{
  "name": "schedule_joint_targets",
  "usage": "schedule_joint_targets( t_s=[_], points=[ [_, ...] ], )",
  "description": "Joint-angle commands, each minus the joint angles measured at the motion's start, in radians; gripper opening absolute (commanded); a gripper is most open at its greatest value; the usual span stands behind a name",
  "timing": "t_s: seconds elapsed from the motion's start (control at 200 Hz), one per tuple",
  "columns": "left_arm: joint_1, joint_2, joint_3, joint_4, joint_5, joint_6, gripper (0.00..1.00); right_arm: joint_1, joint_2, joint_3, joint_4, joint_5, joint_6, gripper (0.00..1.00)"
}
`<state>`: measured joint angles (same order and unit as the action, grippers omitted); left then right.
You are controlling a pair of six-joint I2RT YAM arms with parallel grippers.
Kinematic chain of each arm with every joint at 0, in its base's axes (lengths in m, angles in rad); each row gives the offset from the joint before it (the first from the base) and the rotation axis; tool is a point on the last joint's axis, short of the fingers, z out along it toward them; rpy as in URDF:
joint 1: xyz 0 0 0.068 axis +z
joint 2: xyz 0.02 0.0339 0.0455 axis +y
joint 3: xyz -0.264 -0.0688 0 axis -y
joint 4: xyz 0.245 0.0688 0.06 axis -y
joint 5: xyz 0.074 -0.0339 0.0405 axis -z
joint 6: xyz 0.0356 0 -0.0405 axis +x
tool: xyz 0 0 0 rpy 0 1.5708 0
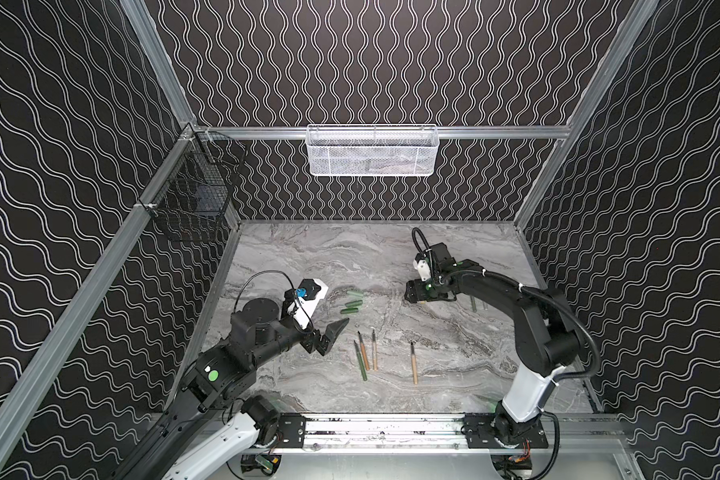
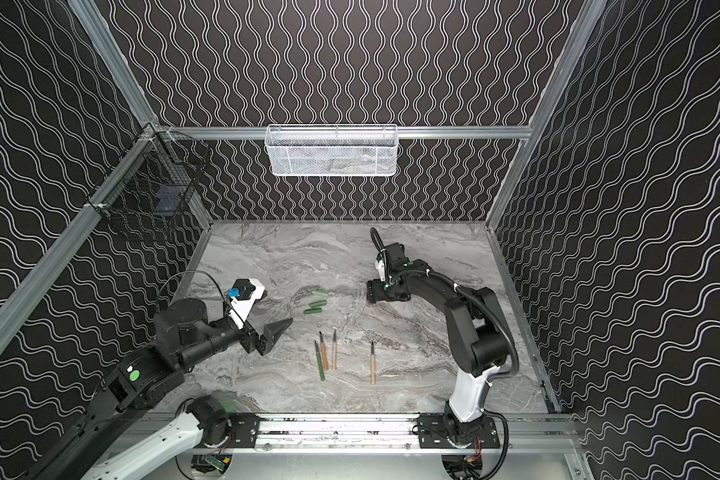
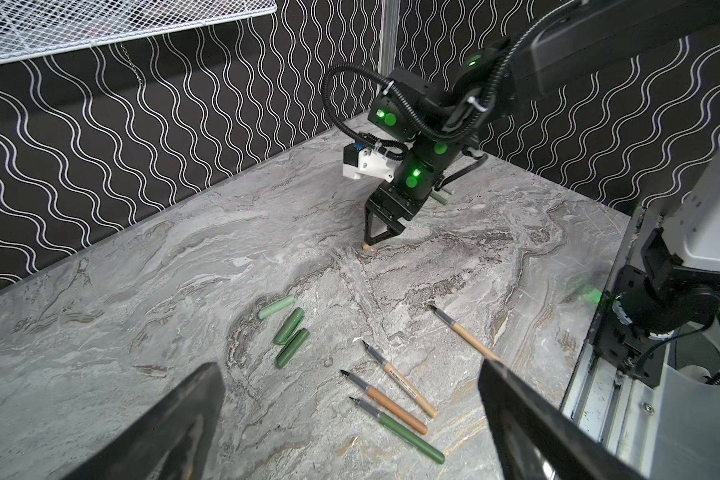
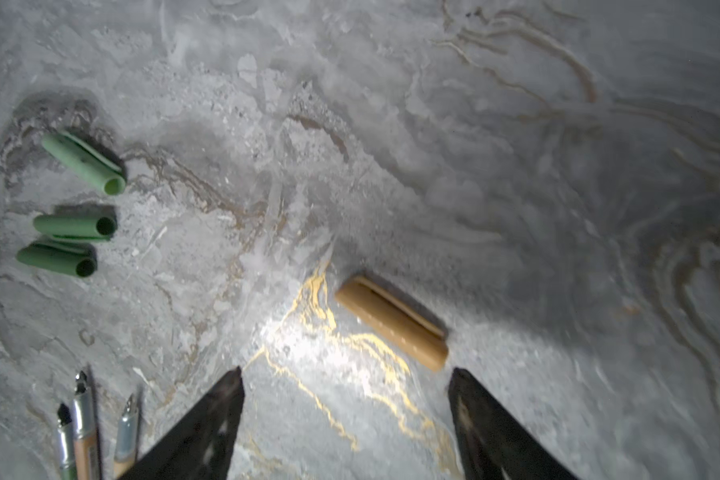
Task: Insert the pens into the pen caps
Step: 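Move the right gripper back over the tan-bodied pens near the table center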
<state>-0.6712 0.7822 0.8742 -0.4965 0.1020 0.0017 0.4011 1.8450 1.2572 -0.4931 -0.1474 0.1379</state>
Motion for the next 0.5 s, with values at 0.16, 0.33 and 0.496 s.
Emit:
schedule_joint_targets(
  t_s=[0.16,0.33,0.496],
  points=[
    [0.004,0.014,0.0,0.006,0.001,0.004,0.99,-0.016,0.08,0.035,0.005,-0.074,-0.049,0.8],
    [0.01,0.017,0.002,0.01,0.016,0.003,0.99,-0.01,0.058,-0.039,0.041,-0.109,-0.044,0.8],
    [0.015,0.017,0.001,0.013,0.023,0.002,0.99,0.026,0.001,-0.088,0.055,-0.117,-0.026,0.8]
  ],
)
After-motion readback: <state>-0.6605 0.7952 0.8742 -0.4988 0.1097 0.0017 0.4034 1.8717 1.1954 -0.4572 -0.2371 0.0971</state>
